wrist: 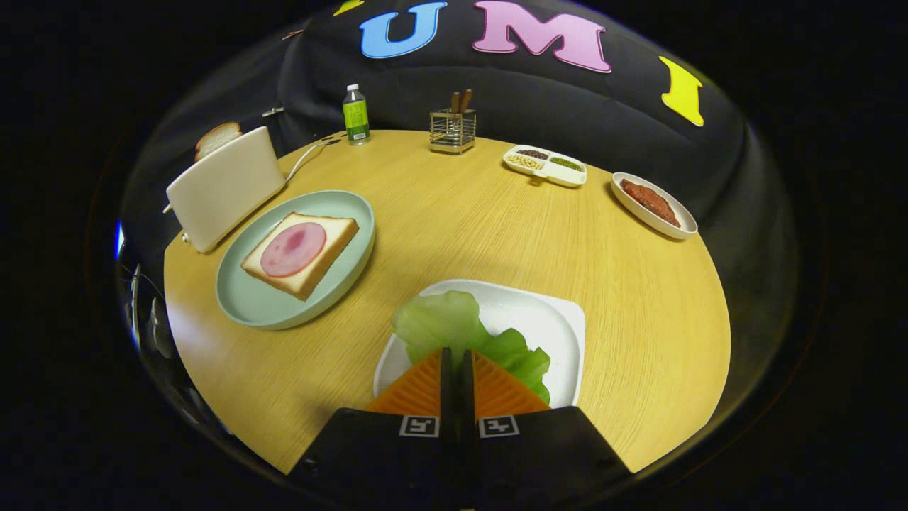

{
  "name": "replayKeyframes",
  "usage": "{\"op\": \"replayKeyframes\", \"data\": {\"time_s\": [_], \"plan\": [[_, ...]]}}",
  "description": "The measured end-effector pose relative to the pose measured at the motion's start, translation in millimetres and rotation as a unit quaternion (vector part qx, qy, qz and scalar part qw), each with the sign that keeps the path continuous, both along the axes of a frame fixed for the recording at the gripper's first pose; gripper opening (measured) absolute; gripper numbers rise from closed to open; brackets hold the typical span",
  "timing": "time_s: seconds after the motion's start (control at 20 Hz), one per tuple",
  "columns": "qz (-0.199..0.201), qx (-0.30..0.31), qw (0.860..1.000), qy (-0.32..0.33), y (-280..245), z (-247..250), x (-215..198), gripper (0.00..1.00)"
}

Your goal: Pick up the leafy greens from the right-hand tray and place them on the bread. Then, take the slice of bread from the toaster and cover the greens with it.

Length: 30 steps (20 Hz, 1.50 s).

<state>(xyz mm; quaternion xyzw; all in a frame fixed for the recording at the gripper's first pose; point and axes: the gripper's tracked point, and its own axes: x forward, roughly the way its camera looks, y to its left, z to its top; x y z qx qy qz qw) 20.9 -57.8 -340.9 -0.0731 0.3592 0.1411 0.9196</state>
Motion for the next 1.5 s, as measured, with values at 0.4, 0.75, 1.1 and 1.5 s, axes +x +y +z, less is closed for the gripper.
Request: {"op": "replayKeyframes", "data": {"time_s": [0.4,0.75,1.1,1.5], "plan": [[-0.014,0.029,0.999,0.016,-2.7,17.2,2.7,0.05],[-0.034,0.049,0.998,-0.001,5.7,72.5,2.3,0.05],[-0.044,0.060,0.997,-0.013,39.7,119.7,4.2,0.05],[-0.021,0.048,0.999,-0.014,119.8,129.4,10.5,0.05]]}}
